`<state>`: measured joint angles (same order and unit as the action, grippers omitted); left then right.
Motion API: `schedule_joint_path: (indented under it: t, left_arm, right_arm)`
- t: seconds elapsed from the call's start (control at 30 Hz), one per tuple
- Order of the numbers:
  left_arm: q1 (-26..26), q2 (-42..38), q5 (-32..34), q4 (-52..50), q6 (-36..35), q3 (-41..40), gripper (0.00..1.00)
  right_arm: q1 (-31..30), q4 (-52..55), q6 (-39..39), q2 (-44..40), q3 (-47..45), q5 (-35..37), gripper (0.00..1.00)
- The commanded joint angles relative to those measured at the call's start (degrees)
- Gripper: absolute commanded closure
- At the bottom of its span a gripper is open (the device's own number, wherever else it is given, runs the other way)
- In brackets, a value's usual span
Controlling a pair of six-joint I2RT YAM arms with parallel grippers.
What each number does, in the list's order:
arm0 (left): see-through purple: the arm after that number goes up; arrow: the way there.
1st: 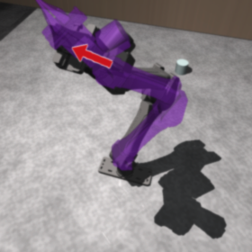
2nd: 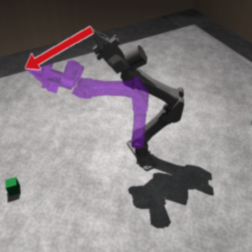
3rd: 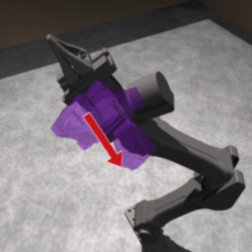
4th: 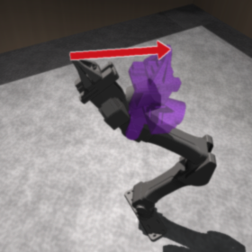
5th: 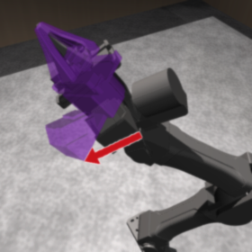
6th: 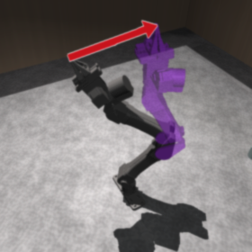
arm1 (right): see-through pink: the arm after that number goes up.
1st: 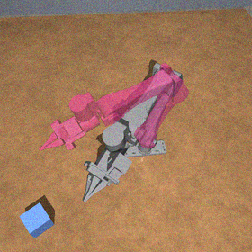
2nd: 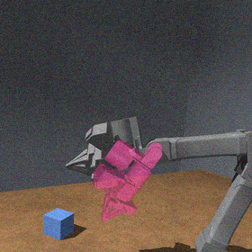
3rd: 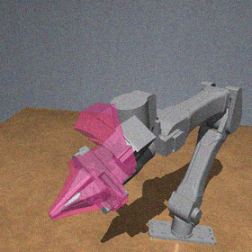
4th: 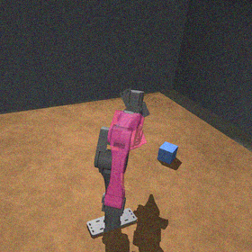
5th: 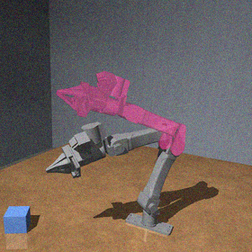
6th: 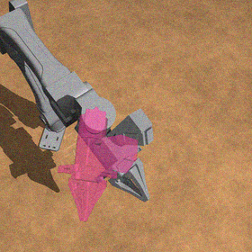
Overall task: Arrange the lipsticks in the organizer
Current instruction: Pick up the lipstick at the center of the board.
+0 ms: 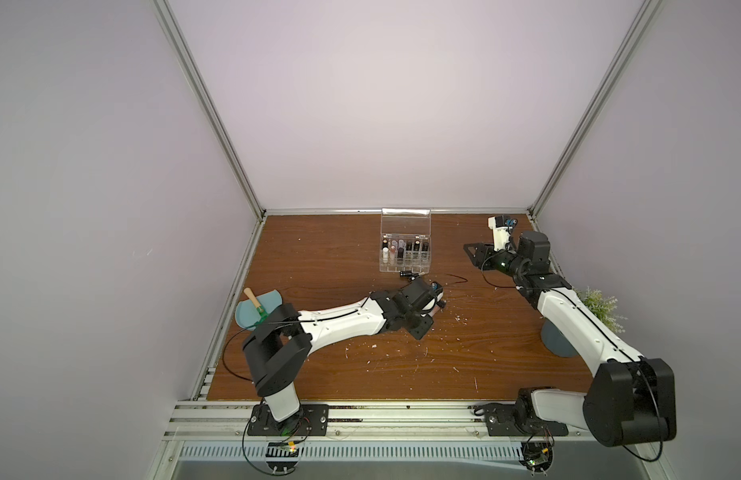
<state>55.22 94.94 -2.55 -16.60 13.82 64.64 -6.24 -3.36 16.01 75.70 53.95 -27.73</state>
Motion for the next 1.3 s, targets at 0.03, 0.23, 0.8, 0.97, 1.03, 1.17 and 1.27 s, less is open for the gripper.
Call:
schedule_joint_path:
  t: [0.03,0.23,0.8,0.97,1.03,1.17,1.27]
  left_arm:
    - [-7.2,-10.4,-1.3,8.8,3.7,-5.9,0.88]
    - [-17.7,-20.0,-18.1,23.3,9.3,-15.1,0.88]
    - [-18.1,-21.6,-33.0,30.4,11.6,-17.3,0.87]
    - [-18.5,-21.8,-32.9,30.4,11.6,-17.7,0.87]
    - [-18.7,-22.1,-32.7,30.3,11.5,-17.8,0.86]
    - [-19.2,-22.7,-32.4,29.8,11.3,-18.0,0.84]
    - [-19.2,-23.0,-31.2,29.2,11.1,-17.9,0.71]
  right_arm:
    - [0.0,-0.1,1.5,3.9,3.2,-18.6,0.44]
    - [-2.0,-9.0,8.5,6.8,2.8,-34.4,0.31]
    - [-14.1,-20.0,16.2,11.6,6.0,-45.9,0.46]
    - [-14.2,-21.2,17.0,11.4,5.7,-46.3,0.7]
    - [-14.4,-21.2,17.0,11.3,5.7,-46.5,0.74]
    - [-14.3,-21.8,17.6,11.0,5.6,-46.5,0.86]
    - [-14.3,-23.3,18.8,11.0,5.4,-46.3,0.95]
